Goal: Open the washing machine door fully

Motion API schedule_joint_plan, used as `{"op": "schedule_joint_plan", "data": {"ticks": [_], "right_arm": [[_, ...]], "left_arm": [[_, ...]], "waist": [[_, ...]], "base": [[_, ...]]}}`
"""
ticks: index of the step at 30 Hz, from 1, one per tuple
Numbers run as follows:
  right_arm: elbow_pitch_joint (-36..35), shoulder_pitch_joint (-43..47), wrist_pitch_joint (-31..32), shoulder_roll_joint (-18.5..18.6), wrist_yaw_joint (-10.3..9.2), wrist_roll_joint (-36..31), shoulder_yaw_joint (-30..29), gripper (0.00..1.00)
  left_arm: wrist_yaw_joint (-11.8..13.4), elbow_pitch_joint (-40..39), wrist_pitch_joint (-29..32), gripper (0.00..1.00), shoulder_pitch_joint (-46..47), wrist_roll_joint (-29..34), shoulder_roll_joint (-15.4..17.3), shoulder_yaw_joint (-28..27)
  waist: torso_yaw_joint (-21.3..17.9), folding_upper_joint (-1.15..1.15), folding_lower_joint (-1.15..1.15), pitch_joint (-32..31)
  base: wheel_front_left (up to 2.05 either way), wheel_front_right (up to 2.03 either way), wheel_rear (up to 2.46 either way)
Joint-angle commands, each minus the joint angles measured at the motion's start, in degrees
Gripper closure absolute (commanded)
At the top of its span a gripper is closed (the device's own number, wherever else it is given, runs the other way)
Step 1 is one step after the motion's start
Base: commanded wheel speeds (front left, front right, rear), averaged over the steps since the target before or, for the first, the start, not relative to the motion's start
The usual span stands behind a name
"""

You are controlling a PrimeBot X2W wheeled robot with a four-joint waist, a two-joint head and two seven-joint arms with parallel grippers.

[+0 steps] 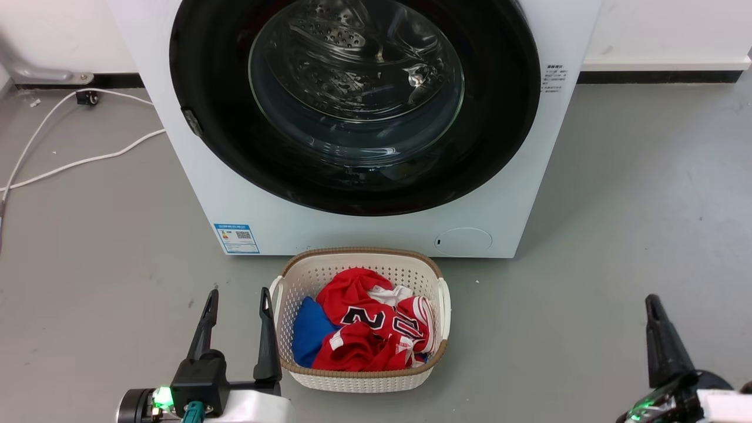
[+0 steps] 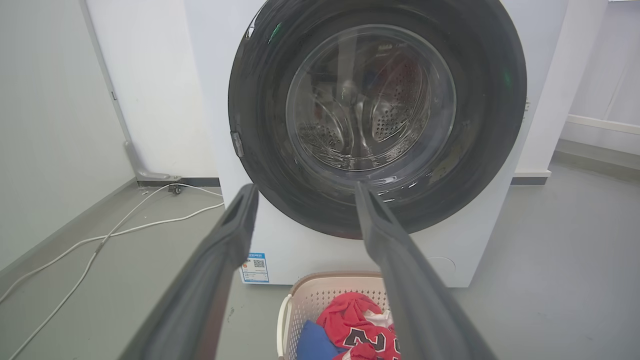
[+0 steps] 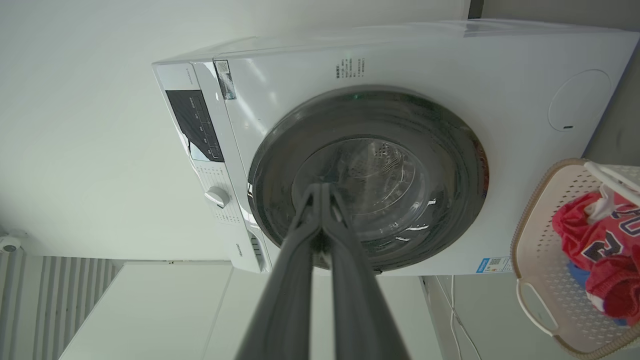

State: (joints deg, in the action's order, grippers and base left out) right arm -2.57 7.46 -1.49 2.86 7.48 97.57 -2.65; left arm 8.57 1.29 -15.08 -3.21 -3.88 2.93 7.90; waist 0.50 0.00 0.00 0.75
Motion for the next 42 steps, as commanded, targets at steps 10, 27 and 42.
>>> {"op": "schedule_joint_plan", "data": {"ticks": [10,27,42], "right_arm": [[5.0,-14.1,3.8,2.3,0.02,-0.8,-8.6,1.0],[20.1,-45.9,13.3,11.0,0.02,-1.6,-11.5,1.0],[33.2,-67.6,18.8,17.8,0.02,-6.8,-6.0,1.0]], "left_arm": [[-0.3,-2.1,-0.1,0.0,3.3,0.9,0.0,-0.4],[-1.4,-5.7,-0.1,0.0,13.0,2.8,0.0,-1.0],[-1.0,-6.3,-0.1,0.0,18.5,1.7,0.0,0.8]], "waist": [[-0.1,0.0,0.0,5.4],[0.6,0.0,0.0,22.2],[4.1,0.0,0.0,31.1]], "base": [[0.0,0.0,0.0],[0.0,0.0,0.0],[0.0,0.0,0.0]]}}
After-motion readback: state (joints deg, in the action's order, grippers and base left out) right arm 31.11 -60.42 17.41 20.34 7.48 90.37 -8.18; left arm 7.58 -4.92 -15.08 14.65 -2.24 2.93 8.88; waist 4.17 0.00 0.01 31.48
